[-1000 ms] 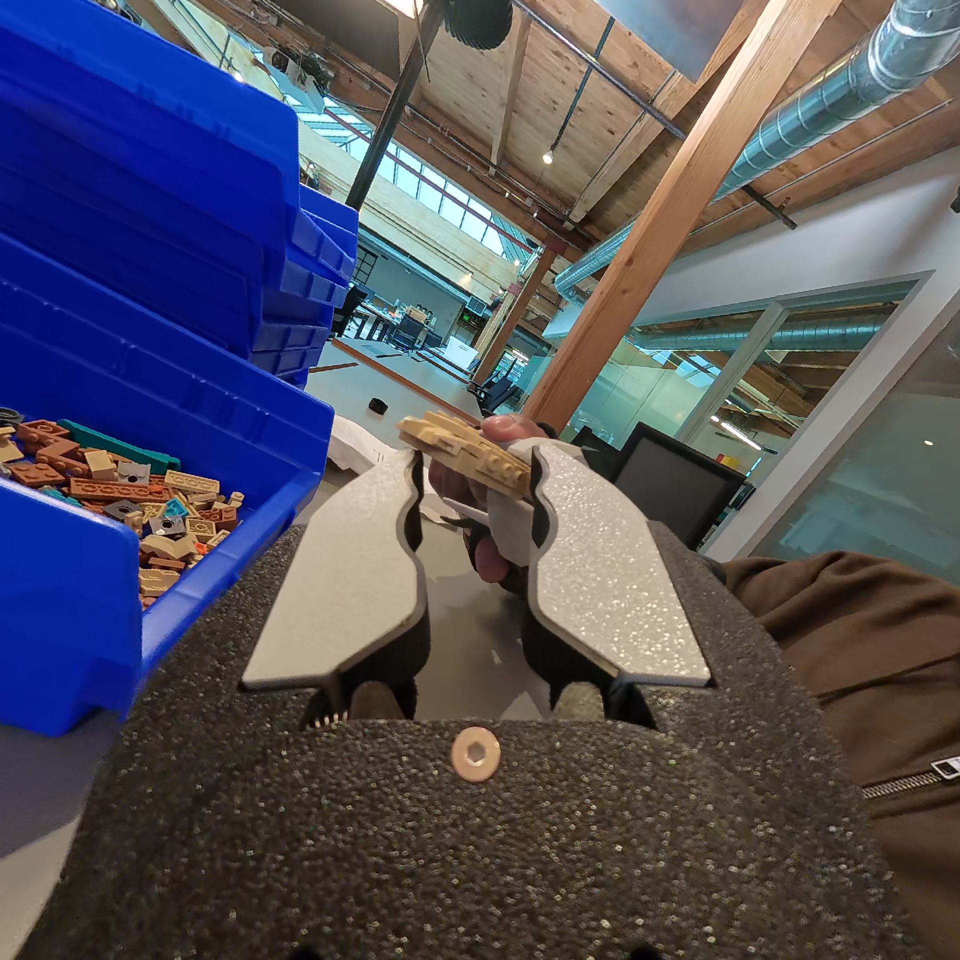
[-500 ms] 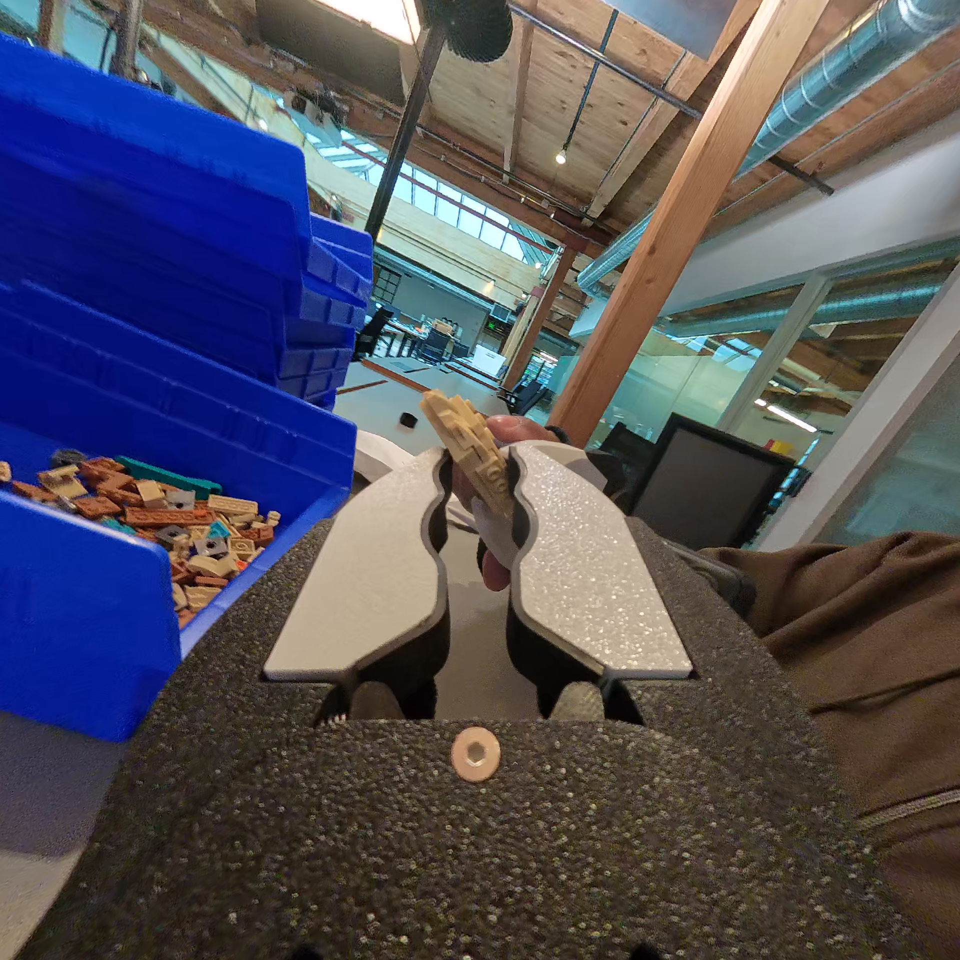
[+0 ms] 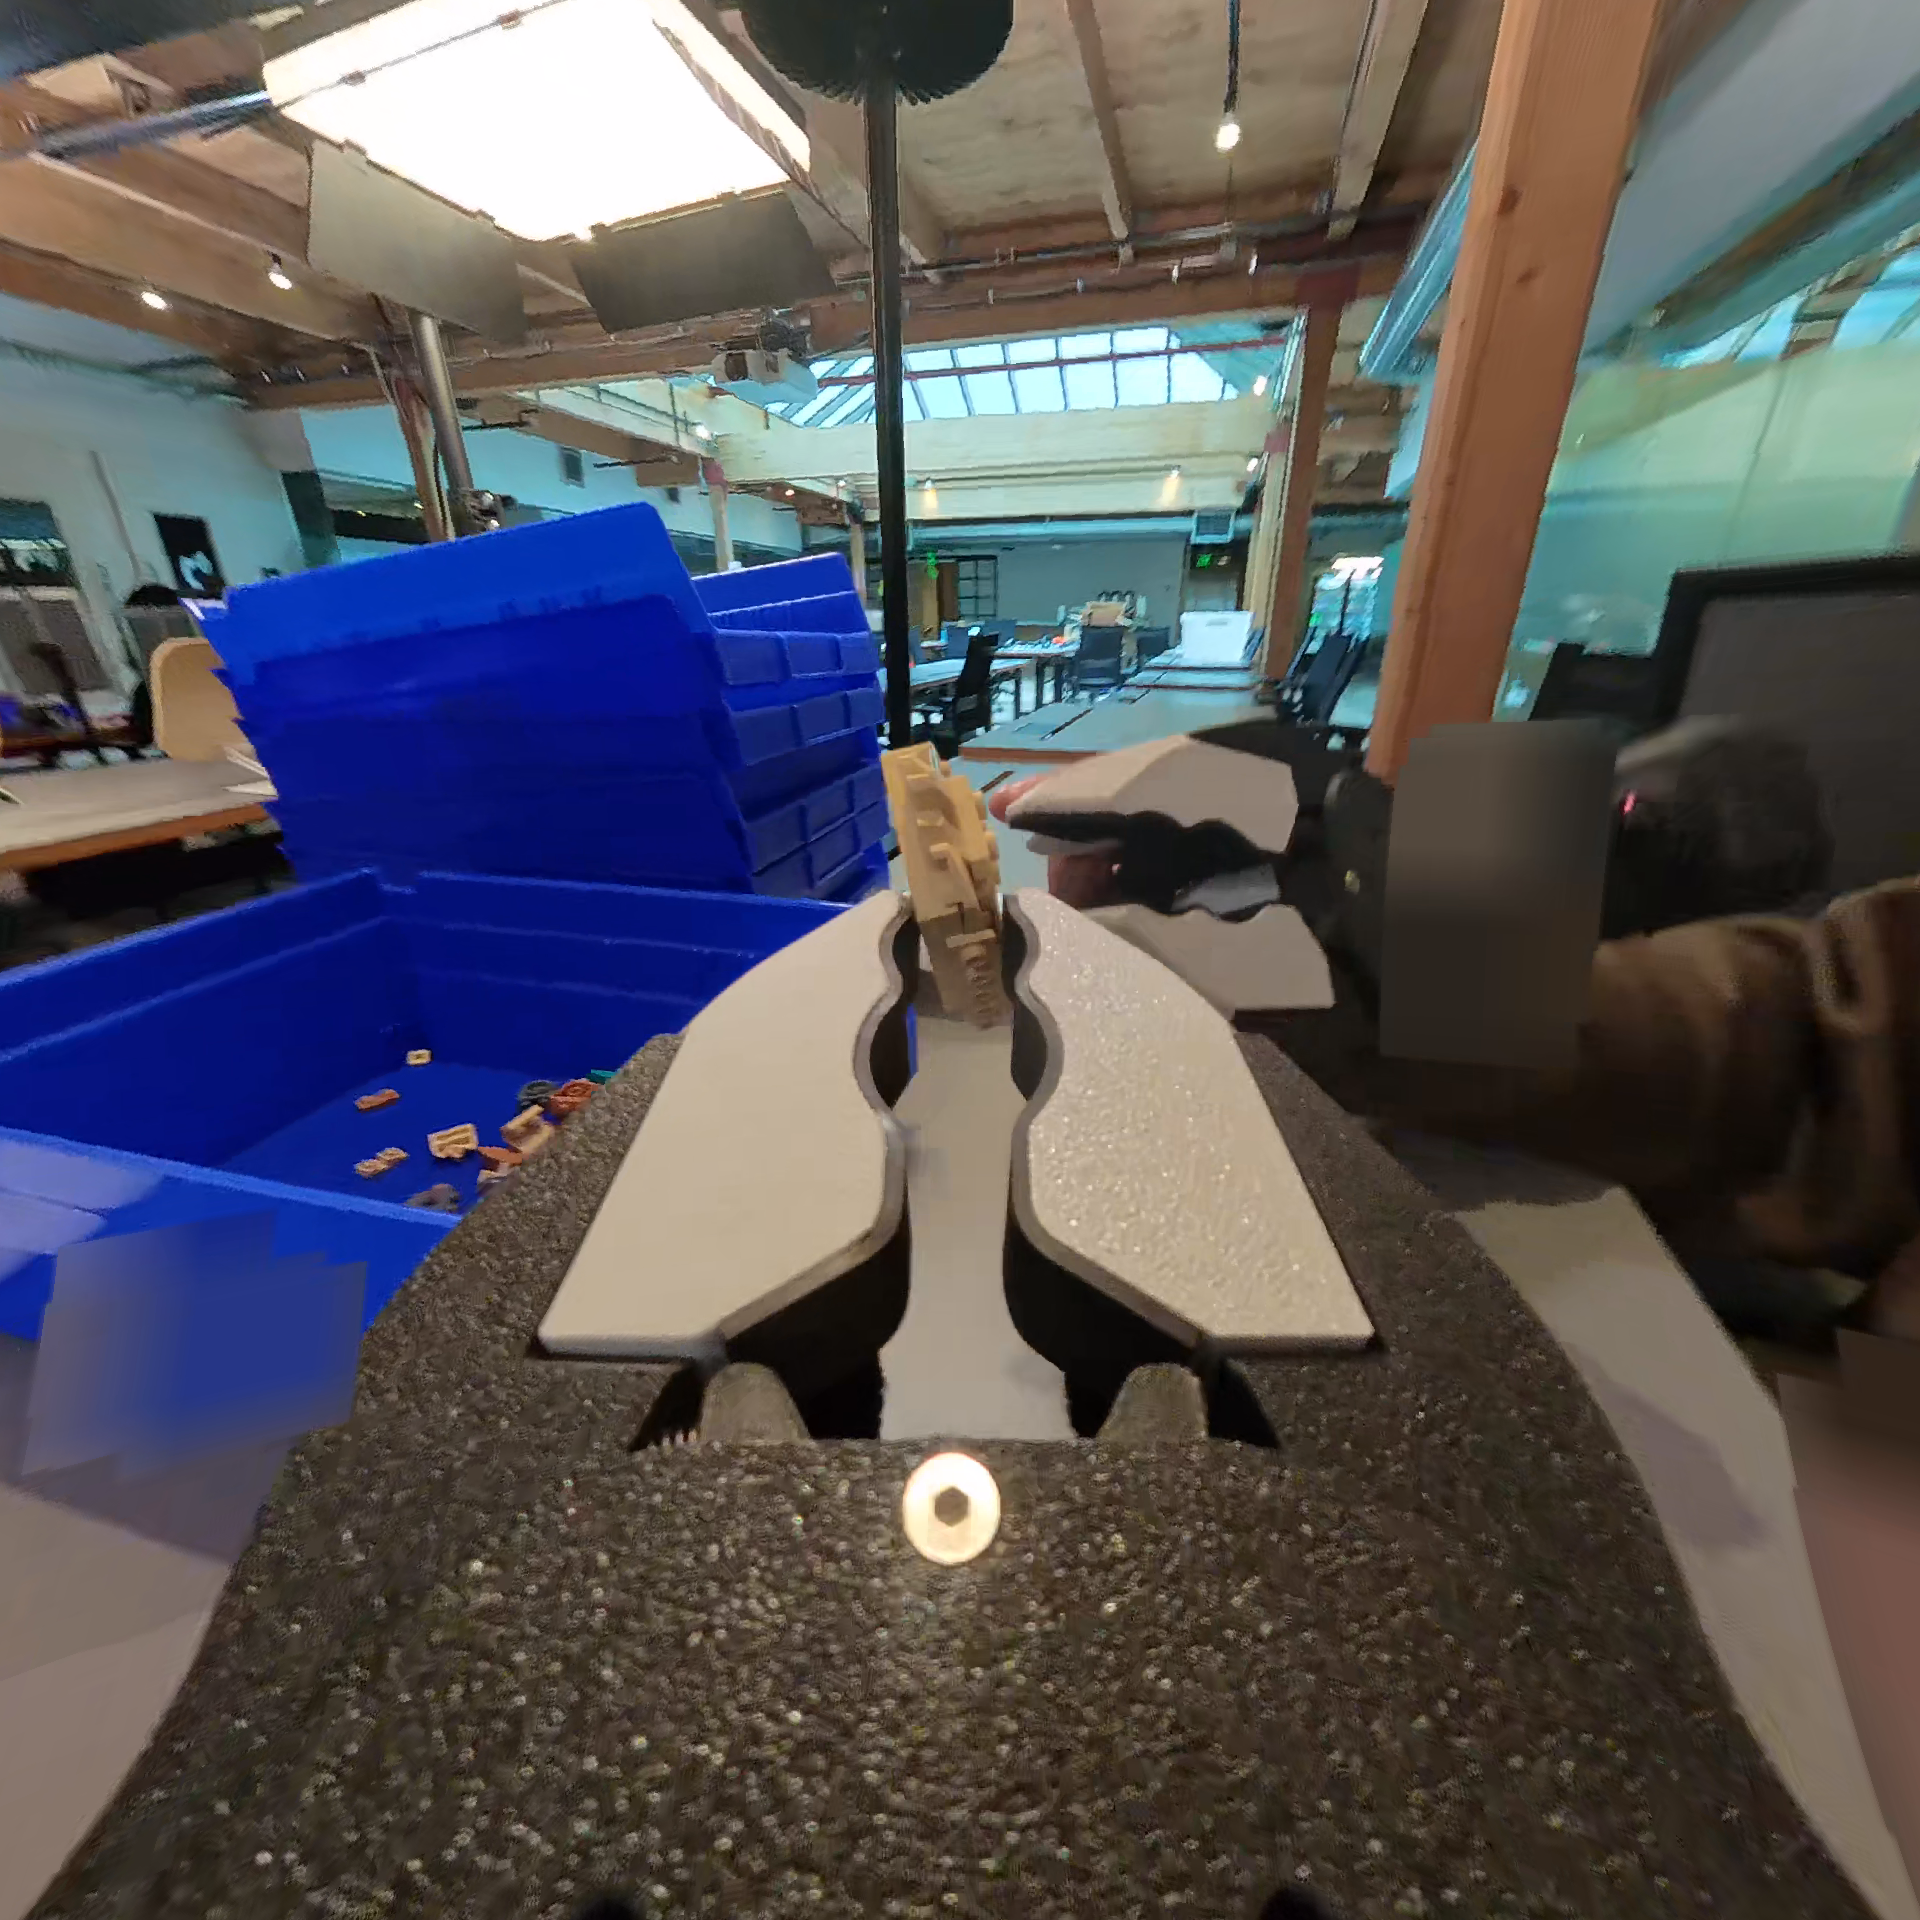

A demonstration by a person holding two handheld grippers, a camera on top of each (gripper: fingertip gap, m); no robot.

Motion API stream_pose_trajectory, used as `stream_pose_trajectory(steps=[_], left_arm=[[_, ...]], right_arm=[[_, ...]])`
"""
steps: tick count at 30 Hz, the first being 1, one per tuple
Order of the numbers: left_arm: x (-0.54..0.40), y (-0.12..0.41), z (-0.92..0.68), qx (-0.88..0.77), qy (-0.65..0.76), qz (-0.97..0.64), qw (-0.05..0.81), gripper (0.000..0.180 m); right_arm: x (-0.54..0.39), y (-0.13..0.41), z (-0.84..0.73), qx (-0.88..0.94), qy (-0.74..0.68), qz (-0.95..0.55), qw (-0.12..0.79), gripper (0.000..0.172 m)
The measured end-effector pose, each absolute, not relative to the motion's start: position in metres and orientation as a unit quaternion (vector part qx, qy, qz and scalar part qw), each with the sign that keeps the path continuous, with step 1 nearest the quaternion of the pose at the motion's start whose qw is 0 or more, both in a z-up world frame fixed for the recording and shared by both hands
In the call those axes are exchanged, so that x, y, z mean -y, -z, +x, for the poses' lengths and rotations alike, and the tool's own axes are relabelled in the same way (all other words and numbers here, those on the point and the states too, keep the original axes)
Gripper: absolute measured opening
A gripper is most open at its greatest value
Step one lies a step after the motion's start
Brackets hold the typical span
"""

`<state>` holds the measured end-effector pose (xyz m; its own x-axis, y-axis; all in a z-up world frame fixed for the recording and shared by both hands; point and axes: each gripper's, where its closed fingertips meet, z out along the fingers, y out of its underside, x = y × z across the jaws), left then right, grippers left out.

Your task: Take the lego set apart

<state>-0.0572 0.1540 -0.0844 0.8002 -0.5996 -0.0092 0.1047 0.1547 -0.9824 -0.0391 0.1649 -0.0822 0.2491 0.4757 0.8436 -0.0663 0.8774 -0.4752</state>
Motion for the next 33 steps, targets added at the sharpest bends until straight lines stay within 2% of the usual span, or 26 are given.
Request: stream_pose_trajectory(steps=[5, 21, 33], left_arm=[[-0.158, 0.094, -0.049, -0.254, 0.146, -0.619, 0.729, 0.014], [-0.163, 0.105, -0.043, -0.280, 0.068, -0.628, 0.723, 0.014], [-0.161, 0.111, -0.041, -0.319, 0.047, -0.631, 0.705, 0.013]], right_arm=[[-0.166, 0.076, -0.037, 0.579, -0.210, -0.200, 0.762, 0.019], [-0.172, 0.089, -0.050, 0.590, -0.120, -0.240, 0.761, 0.014], [-0.167, 0.095, -0.044, 0.644, -0.195, -0.247, 0.698, 0.013]])
